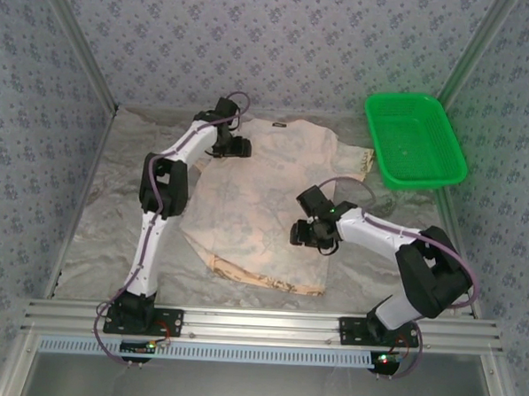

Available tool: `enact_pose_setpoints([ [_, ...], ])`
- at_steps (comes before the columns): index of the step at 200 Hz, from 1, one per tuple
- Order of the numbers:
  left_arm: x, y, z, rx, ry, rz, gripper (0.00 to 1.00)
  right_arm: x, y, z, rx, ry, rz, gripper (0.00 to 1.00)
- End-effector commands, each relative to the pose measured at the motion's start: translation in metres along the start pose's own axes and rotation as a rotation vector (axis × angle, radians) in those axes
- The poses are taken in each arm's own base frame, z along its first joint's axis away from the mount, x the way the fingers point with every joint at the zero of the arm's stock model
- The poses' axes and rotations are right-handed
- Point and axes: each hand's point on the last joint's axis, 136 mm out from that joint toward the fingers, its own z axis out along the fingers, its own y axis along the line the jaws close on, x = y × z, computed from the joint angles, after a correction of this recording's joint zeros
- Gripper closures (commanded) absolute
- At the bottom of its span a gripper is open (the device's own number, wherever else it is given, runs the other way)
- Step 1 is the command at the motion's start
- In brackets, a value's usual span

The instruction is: Fold the inside-out t-shirt

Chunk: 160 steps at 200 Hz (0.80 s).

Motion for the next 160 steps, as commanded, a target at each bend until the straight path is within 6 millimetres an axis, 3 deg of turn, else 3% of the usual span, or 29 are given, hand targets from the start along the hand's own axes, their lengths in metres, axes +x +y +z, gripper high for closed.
enact_pose_setpoints([
  [1,-0.009,-0.002,-0.071,0.027,-0.043,0.017,0.28,-0.008,0.027,-0.03,-0.023,-0.054,-0.383,0.44],
  [12,-0.005,-0.001,-0.097,0.021,-0.066,0.009,0.27,-0.004,0.046,-0.037,-0.046,-0.073,-0.594,0.44],
  [27,0.008,0.004,-0.13,0.007,-0.094,-0.037,0.27,0.021,0.082,-0.04,-0.186,-0.073,-0.923,0.44],
  [46,0.053,0.015,-0.148,-0.013,-0.062,-0.093,0.27,0.052,0.121,-0.038,-0.35,-0.11,-1.22,0.44],
  [65,0.105,0.023,-0.157,-0.018,-0.019,-0.173,0.3,0.075,0.142,-0.026,-0.418,-0.129,-1.372,0.44],
  [98,0.21,0.024,-0.155,0.001,0.081,-0.251,0.33,0.092,0.142,0.012,-0.354,-0.072,-1.483,0.44],
  [116,0.256,0.027,-0.155,0.0,0.123,-0.279,0.43,0.093,0.145,0.027,-0.328,-0.082,-1.484,0.47],
  [123,0.272,0.024,-0.153,0.017,0.139,-0.288,0.45,0.089,0.146,0.031,-0.31,-0.107,-1.473,0.53],
  [131,0.29,0.021,-0.151,0.032,0.171,-0.302,0.49,0.085,0.148,0.033,-0.302,-0.13,-1.455,0.68],
  [142,0.299,0.012,-0.145,0.068,0.174,-0.301,0.54,0.079,0.151,0.03,-0.312,-0.155,-1.421,0.85],
  [160,0.313,-0.002,-0.142,0.084,0.2,-0.272,0.58,0.072,0.157,0.016,-0.375,-0.186,-1.339,0.93],
])
